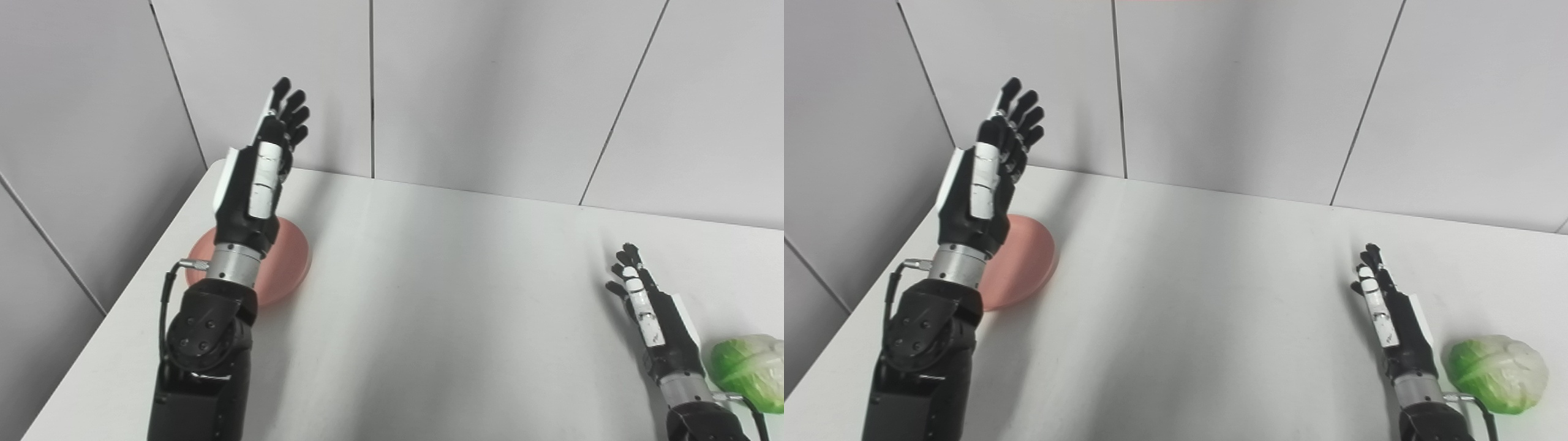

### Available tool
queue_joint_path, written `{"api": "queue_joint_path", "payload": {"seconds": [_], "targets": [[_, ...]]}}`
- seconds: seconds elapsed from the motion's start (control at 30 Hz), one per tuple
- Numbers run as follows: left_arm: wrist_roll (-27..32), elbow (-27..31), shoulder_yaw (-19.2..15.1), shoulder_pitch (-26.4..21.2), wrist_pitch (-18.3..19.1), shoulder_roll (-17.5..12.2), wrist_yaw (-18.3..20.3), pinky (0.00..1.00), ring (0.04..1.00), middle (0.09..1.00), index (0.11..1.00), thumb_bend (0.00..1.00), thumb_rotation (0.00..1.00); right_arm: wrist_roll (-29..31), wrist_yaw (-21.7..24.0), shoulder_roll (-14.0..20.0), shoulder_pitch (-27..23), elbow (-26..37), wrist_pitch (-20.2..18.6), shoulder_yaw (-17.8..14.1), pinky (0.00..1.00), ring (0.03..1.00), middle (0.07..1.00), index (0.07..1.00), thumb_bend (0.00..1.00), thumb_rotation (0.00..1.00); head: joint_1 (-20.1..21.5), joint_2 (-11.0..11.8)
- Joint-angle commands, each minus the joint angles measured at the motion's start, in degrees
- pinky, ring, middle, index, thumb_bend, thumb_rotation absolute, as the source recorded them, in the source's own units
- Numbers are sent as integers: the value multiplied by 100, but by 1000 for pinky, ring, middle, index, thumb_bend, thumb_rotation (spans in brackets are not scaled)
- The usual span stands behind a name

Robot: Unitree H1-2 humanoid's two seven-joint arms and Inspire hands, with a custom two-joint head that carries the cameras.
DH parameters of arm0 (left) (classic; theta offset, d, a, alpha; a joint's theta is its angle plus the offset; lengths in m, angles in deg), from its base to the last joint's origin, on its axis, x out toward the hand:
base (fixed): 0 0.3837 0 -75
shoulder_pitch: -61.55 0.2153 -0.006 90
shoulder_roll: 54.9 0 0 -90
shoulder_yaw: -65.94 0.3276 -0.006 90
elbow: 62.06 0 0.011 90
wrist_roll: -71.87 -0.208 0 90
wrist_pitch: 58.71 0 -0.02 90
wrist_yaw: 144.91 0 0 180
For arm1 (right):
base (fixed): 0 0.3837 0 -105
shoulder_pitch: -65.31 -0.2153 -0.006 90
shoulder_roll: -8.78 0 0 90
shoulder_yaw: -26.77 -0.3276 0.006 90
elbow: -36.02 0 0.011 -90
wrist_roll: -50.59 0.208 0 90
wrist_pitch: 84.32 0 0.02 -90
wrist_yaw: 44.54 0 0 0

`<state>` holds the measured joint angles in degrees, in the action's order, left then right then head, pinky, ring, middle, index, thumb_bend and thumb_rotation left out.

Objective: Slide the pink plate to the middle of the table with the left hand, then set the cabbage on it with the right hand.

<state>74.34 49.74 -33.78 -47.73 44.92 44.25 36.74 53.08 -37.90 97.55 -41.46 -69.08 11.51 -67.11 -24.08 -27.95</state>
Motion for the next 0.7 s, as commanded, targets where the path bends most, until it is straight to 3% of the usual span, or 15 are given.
{"api": "queue_joint_path", "payload": {"seconds": [0.0, 0.3, 0.67], "targets": [[14, 112, -179, -286, -274, -159, -185, 938, 949, 963, 972, 774, 1000, -12, -35, 60, -76, 167, -76, -40, 1000, 948, 962, 975, 403, 1000, -7, -1], [405, -276, -850, -246, -438, -539, -339, 937, 957, 966, 976, 761, 1000, -46, -50, 38, -53, 289, -174, -49, 1000, 949, 964, 978, 380, 1000, -43, -5], [789, -972, -1216, -156, -484, -1040, -295, 952, 965, 968, 964, 810, 1000, -43, -20, 40, -40, 343, -167, -39, 1000, 953, 972, 989, 356, 1000, -60, 3]]}}
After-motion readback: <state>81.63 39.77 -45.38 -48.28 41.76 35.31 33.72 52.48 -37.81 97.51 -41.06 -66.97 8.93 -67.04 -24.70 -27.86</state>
